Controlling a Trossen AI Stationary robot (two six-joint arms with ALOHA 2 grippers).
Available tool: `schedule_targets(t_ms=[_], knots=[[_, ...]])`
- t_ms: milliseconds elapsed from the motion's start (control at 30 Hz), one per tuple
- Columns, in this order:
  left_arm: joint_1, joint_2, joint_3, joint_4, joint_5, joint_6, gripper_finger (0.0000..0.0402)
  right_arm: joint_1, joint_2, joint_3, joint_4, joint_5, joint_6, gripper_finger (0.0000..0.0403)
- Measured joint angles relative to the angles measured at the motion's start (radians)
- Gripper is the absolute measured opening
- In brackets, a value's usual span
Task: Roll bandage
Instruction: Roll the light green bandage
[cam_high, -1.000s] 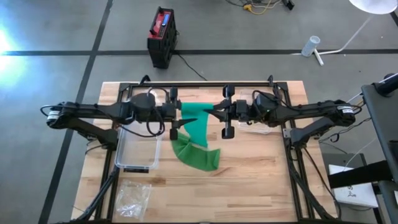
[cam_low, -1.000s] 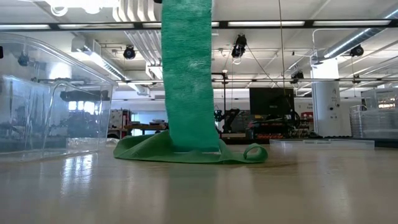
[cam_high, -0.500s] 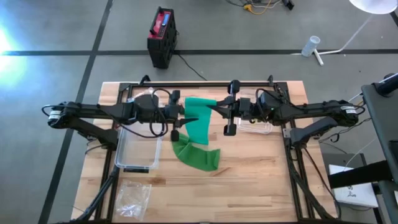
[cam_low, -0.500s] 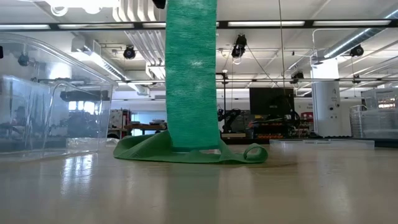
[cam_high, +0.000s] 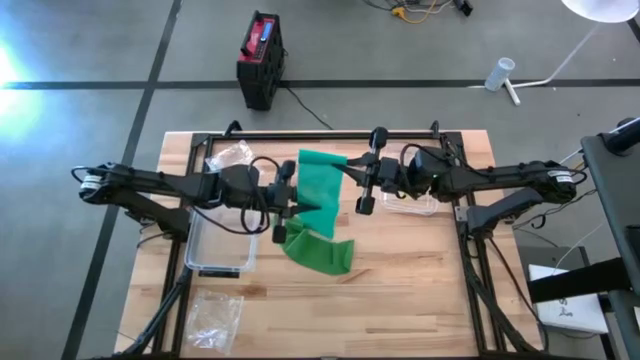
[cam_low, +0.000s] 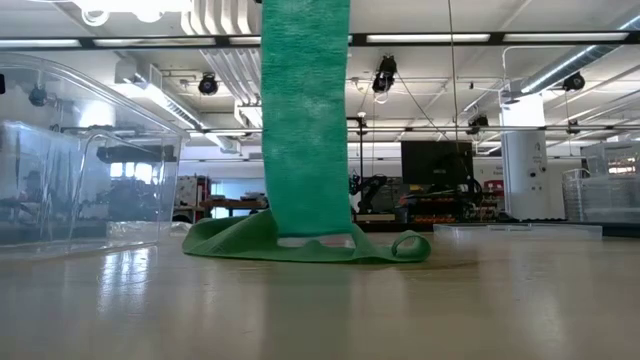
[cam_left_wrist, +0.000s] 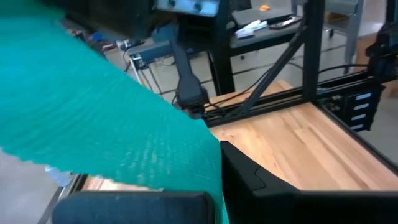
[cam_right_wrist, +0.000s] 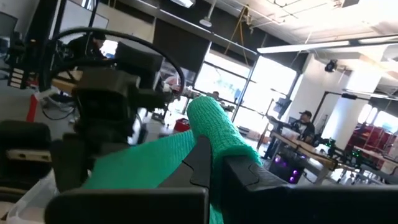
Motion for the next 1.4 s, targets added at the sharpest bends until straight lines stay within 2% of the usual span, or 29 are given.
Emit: schedule_targets(t_ms=[433,733,967,1167,1400], knots=[[-0.057,-0.022,0.0,0.064,0.001,-0.004,0.0001,-0.002,-0.001,0.0,-0.031,0.009,-0.022,0.0003],[-0.062,-0.031,0.0,0.209,0.022,-0.027,0.0003,-0.002,0.002,0.0,-0.068,0.012,-0.017,0.0003],[-0.06,-0.041,0.0,0.381,0.021,-0.065,0.0004,-0.002,0.003,-0.002,-0.109,0.01,0.024,0.0003],[-0.057,-0.034,0.0,0.439,0.021,-0.098,0.0037,-0.006,0.006,-0.021,-0.109,0.01,0.04,0.0003],[-0.02,-0.029,0.0,0.484,0.017,-0.137,0.0108,-0.013,0.061,-0.031,-0.11,0.01,0.068,0.0003]])
